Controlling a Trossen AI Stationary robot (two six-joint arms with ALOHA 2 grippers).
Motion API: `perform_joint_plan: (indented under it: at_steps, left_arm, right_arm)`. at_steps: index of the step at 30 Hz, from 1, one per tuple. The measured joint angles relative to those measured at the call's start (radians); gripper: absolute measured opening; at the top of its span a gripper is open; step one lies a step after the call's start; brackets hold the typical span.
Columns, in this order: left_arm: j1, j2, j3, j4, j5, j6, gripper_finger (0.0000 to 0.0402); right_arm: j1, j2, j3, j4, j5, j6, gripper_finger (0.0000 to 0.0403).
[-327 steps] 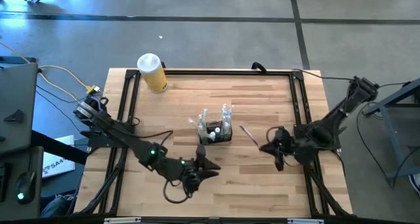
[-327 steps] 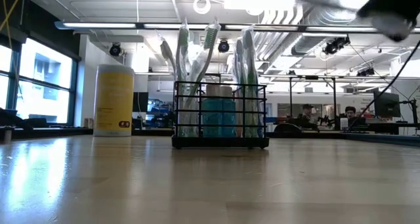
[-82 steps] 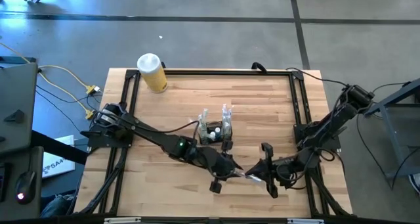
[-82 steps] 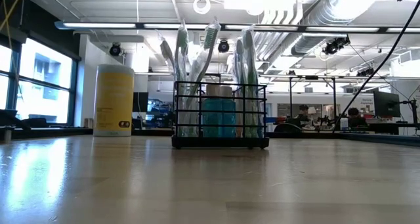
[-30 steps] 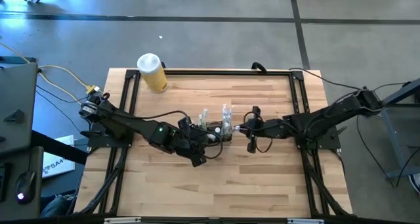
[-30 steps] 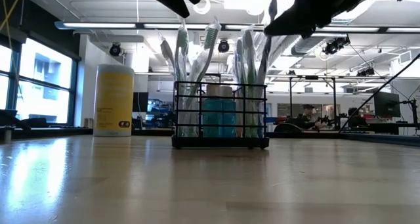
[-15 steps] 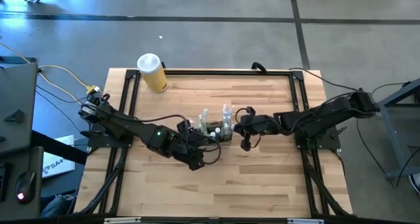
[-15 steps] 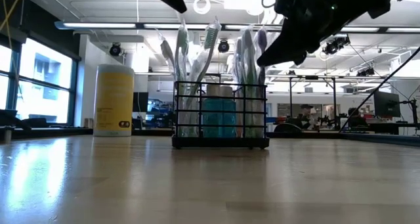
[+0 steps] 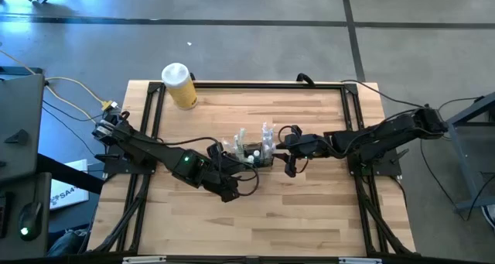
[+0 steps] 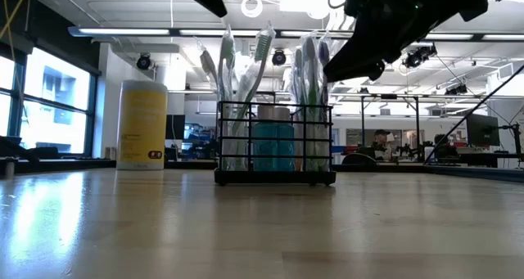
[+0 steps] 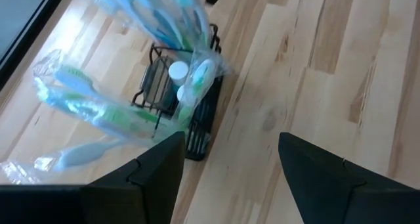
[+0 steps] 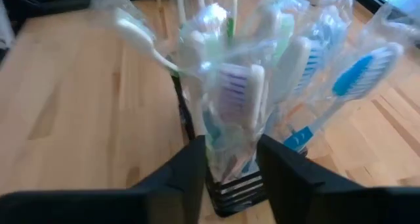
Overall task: Pick & Place toothbrushing station
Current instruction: Put the violet toothbrush into the wire organizer, then return to Home Position
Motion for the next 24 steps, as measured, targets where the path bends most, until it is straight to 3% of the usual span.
perform_joint_plan:
  at_steps: [6,11,16,20,24]
  left_arm:
    - [-0.014,0.000,0.000,-0.046,0.009,-0.029,0.0237]
    - [-0.061,-0.048,0.000,-0.176,-0.079,-0.096,0.0237]
    - [-0.119,-0.116,0.000,-0.390,-0.200,-0.209,0.0237]
    - [-0.129,-0.168,0.000,-0.579,-0.191,-0.195,0.0236]
    - [-0.098,-0.247,0.000,-0.649,-0.148,-0.079,0.0210]
  right_arm:
    - [0.022,-0.081,0.000,-0.025,-0.032,0.001,0.0183]
    - [0.058,-0.207,0.001,-0.109,-0.024,-0.115,0.0194]
    - [0.093,-0.357,0.002,-0.213,-0.024,-0.132,0.0167]
    - [0.131,-0.462,0.002,-0.345,-0.023,-0.129,0.0123]
    - [0.146,-0.530,0.001,-0.518,0.001,-0.074,0.0042]
